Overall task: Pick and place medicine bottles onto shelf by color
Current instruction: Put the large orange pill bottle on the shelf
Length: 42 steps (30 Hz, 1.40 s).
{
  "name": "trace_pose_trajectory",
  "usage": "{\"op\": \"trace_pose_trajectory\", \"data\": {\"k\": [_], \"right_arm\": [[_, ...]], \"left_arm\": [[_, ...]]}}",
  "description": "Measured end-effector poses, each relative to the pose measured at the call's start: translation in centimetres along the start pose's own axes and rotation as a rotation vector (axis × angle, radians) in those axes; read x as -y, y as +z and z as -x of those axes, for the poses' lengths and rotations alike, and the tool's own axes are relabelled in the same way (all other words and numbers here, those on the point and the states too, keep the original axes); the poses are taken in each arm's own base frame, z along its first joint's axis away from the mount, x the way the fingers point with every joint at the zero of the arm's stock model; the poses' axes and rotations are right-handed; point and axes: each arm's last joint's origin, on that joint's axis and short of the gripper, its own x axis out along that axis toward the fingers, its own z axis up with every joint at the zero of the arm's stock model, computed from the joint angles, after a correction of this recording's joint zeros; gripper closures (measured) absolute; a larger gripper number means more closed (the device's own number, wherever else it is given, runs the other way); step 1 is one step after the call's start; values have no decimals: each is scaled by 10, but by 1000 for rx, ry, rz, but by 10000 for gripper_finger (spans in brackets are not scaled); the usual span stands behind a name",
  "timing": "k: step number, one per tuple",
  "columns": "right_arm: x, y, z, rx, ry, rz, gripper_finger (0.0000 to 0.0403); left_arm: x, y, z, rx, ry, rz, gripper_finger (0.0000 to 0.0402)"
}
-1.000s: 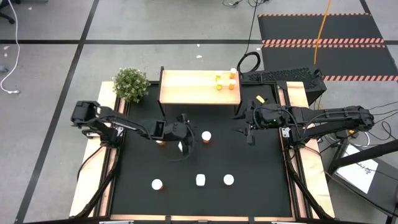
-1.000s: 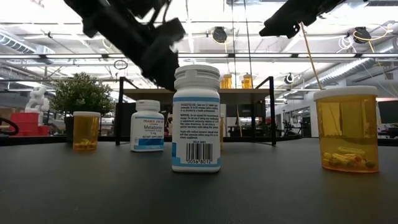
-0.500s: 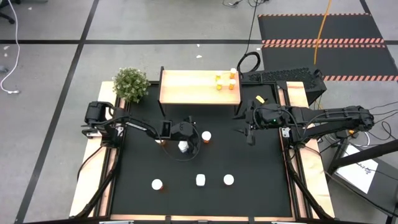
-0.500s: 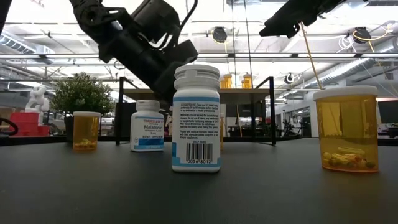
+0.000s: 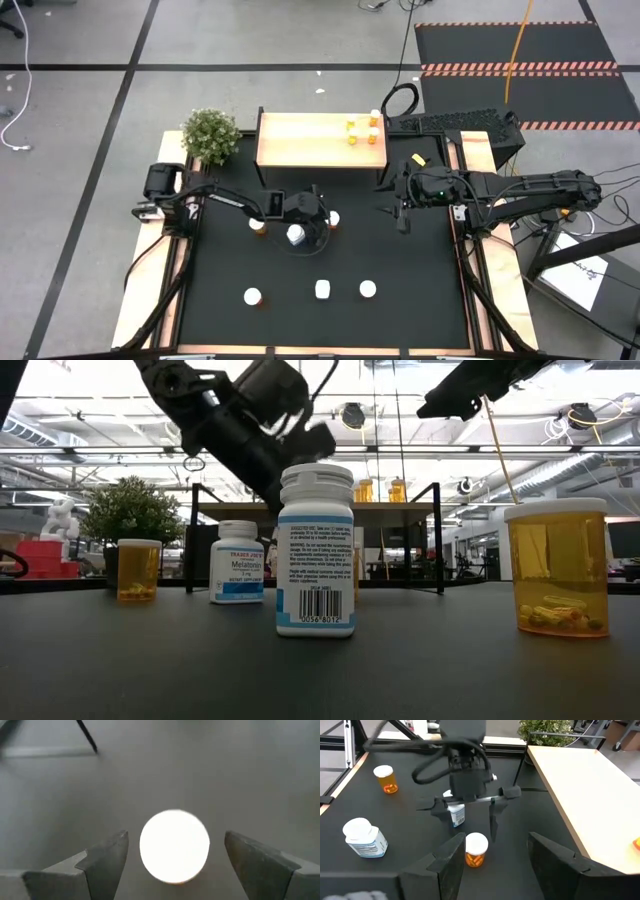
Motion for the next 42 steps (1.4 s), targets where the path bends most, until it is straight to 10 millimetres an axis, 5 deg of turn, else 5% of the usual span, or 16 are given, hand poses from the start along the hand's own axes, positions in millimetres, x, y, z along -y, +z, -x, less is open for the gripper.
{"op": "trace_pose_trajectory", "data": {"k": [7,23,35,42], "right_arm": [[0,0,0,-6,1,3,195],[0,0,0,-2,0,14,195],[0,0,0,-3,0,14,195],[0,0,0,-3,0,14,195]], "left_arm": [[0,-5,-18,-28,11,8,69],[-2,-6,-17,-37,21,33,71],[-2,-6,-17,-36,20,58,164],[-2,-1,-11,-19,-3,59,182]]}}
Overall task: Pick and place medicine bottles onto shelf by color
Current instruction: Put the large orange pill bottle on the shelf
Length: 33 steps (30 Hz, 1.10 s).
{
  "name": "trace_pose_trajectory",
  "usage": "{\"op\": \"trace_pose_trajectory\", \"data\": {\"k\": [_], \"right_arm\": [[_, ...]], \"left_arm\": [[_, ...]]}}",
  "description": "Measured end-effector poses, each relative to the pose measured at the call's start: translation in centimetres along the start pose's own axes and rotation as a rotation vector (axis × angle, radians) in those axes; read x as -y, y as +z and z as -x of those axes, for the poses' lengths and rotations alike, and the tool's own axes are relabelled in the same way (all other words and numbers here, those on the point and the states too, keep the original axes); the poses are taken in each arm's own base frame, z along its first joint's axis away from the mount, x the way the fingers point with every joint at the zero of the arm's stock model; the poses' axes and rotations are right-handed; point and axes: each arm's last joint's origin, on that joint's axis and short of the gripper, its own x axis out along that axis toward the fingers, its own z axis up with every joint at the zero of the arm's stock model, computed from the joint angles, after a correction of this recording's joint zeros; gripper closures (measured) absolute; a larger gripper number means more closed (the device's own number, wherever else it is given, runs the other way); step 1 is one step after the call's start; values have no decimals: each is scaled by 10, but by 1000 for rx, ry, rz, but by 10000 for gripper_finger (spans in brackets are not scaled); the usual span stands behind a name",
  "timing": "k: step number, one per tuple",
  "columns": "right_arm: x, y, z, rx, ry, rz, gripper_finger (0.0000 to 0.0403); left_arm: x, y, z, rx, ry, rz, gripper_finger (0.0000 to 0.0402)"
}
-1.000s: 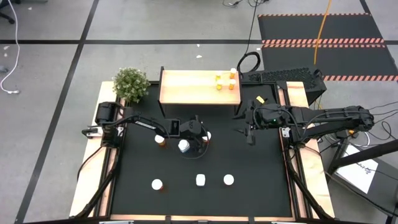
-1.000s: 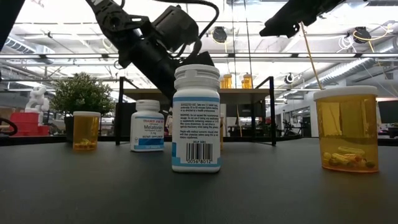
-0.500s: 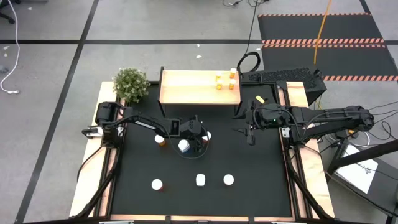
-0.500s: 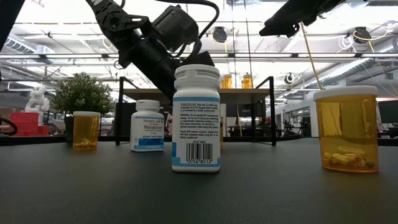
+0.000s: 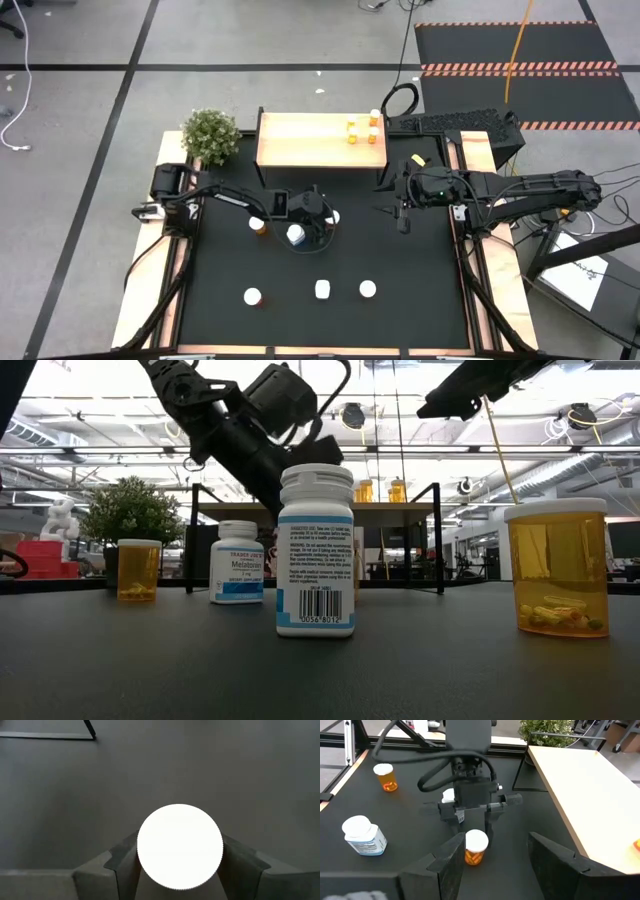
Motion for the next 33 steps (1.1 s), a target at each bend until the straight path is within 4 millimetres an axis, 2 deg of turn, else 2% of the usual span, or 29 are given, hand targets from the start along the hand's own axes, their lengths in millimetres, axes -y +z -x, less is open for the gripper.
{"op": "trace_pose_trajectory", "data": {"k": [6,14,23,28,33], "right_arm": [[0,0,0,-1,0,1,195],[0,0,0,-1,0,2,195],[0,0,0,-1,0,4,195],[0,0,0,-1,-1,12,195],[0,0,0,-1,-1,26,195]], "left_arm": [[-2,13,24,17,-3,-12,179],[-14,38,75,94,60,-43,186],[-45,57,124,204,147,-23,187],[-67,69,136,206,208,-12,187],[-89,95,150,204,266,-43,187]]}}
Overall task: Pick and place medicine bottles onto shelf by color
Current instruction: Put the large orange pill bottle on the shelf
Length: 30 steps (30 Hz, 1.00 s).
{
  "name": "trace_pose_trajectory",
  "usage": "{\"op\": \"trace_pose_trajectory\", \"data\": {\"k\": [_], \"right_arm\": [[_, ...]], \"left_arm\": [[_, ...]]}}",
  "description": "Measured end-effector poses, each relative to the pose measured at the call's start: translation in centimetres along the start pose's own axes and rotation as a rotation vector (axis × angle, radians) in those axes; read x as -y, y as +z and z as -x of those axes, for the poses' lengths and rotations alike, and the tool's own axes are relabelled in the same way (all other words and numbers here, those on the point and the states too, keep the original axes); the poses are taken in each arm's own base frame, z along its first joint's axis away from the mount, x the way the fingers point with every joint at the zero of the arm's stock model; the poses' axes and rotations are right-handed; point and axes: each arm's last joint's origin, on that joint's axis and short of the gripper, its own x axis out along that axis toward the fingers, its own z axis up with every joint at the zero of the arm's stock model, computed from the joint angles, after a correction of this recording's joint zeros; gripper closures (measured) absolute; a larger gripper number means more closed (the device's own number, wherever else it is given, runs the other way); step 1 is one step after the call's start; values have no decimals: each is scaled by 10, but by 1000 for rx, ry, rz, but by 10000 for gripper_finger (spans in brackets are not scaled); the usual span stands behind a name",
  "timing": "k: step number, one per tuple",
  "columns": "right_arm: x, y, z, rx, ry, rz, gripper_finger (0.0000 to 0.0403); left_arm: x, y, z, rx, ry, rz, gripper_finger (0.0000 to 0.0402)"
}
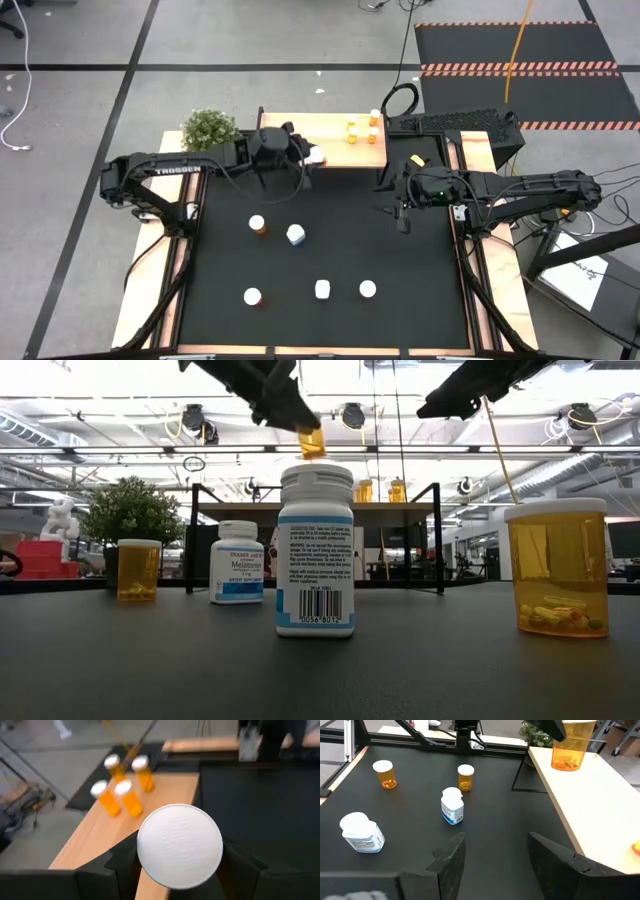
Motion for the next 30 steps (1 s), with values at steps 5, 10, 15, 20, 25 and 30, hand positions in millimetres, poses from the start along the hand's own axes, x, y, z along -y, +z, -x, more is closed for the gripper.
{"op": "trace_pose_trajectory", "data": {"k": [5,10,15,20,25,30], "right_arm": [[0,0,0,0,0,12,195],[0,0,0,0,0,42,195],[1,1,0,8,-5,82,195],[4,0,0,5,-20,89,195],[7,0,0,-4,-33,84,195],[8,-1,-1,-6,-37,90,195]], "left_arm": [[-29,22,7,43,71,-7,188],[-59,30,8,59,112,-5,188],[-89,29,-7,51,128,31,188],[-111,20,-39,-4,104,61,188],[-126,12,-66,-62,46,86,188],[-135,4,-83,-89,-12,112,188]]}}
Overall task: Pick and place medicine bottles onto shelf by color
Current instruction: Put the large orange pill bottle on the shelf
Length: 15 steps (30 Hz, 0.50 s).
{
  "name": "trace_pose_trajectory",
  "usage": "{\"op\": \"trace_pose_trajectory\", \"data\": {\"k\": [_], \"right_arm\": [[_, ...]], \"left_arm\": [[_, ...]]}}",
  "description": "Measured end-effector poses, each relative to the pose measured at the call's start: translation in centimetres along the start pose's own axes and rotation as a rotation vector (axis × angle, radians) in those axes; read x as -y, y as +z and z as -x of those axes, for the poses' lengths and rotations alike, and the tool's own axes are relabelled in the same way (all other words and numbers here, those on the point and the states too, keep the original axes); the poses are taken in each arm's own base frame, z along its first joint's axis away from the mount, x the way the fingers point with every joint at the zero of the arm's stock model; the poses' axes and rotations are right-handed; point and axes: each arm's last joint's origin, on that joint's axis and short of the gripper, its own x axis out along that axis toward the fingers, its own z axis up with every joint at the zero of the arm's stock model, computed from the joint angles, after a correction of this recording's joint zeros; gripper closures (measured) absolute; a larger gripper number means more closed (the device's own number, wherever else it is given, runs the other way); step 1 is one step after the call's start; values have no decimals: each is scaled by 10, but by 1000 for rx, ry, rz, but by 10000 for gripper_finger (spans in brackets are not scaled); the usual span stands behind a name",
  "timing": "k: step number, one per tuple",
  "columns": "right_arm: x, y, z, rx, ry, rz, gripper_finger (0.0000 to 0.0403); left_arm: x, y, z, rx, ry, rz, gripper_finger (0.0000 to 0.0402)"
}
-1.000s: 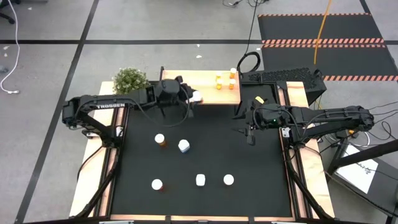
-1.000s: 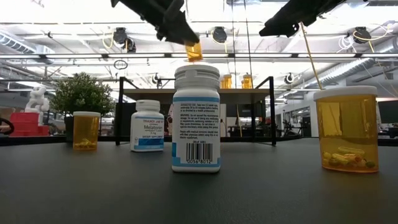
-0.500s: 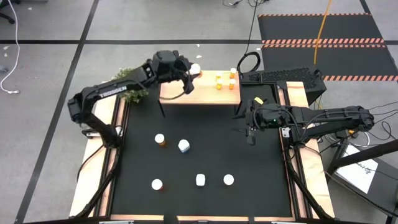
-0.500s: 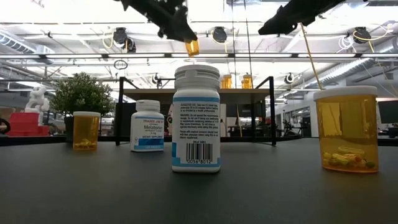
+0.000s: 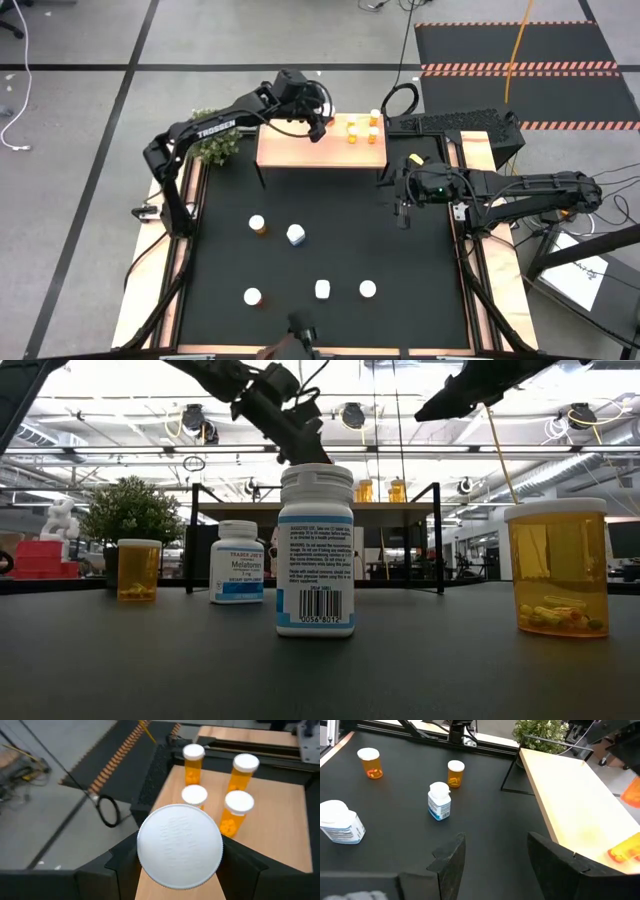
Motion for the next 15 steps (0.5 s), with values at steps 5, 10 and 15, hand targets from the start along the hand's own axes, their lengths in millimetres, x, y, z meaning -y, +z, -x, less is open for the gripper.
{"op": "trace_pose_trajectory", "data": {"k": [5,10,15], "right_arm": [[0,0,0,0,0,3,195],[0,1,0,6,-1,6,195],[0,1,0,8,-2,17,195]], "left_arm": [[-7,-2,-1,-5,-21,22,188],[-16,-6,1,-28,-12,66,188],[-19,-20,-15,-92,-14,89,188]]}}
